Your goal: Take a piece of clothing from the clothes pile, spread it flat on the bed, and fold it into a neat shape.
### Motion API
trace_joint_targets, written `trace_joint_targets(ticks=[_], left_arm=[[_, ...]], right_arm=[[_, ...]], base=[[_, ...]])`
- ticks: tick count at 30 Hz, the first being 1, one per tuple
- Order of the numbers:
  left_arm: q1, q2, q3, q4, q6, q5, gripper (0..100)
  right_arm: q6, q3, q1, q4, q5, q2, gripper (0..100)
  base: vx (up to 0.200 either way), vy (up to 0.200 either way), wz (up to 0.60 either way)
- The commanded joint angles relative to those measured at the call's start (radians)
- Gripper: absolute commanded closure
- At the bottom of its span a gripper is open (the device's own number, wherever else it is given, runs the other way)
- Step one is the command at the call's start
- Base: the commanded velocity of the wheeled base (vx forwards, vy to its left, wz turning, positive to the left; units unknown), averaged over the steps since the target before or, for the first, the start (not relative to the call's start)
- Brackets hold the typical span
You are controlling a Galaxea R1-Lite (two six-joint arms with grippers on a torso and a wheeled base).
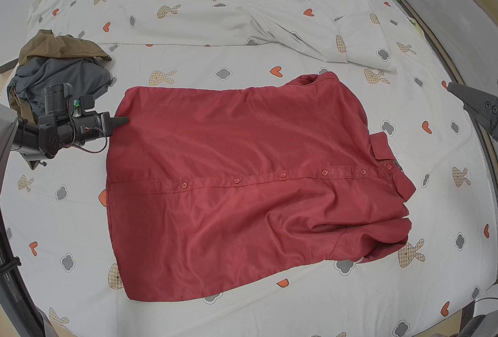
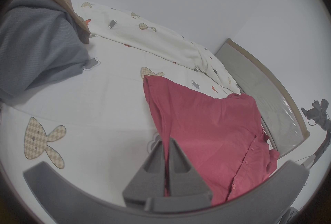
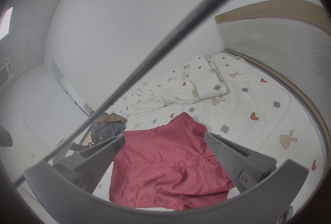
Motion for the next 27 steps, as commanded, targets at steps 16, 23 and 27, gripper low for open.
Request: trace_joint_targets(ticks=[16,23,27], left_arm=[[0.079,0.023,-0.065,0.017,-0.060,0.000,100],[0.076,0.026,-0.068,0.068,-0.043,0.000,0],[0.079,0.017,-0.060,0.077,-0.043,0.000,0]], right_arm=[[0.000,0.004,0.000,0.000,0.000,0.008,0],[0.000,0.004,0.000,0.000,0.000,0.008,0],[0.000,0.004,0.000,0.000,0.000,0.008,0]], base=[[0.000,0.000,0.00],[0.000,0.000,0.00],[0.000,0.000,0.00]])
